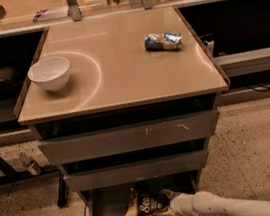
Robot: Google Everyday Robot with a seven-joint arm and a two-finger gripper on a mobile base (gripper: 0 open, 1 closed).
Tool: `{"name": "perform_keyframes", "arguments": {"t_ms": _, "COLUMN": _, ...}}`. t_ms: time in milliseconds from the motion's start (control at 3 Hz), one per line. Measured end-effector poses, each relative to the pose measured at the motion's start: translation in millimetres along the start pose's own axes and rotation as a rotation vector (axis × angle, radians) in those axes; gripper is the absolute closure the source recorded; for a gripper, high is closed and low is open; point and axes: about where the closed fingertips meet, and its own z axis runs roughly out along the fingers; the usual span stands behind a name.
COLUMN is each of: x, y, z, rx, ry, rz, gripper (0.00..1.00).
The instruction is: Place brown chip bag into bottom drawer
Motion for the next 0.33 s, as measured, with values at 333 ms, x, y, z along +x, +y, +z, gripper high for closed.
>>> {"name": "perform_keyframes", "arguments": {"t_ms": 333, "x": 0.0, "y": 0.0, "z": 0.0, "rx": 0.000, "ry": 0.000, "rz": 0.000, "gripper": 0.00}}
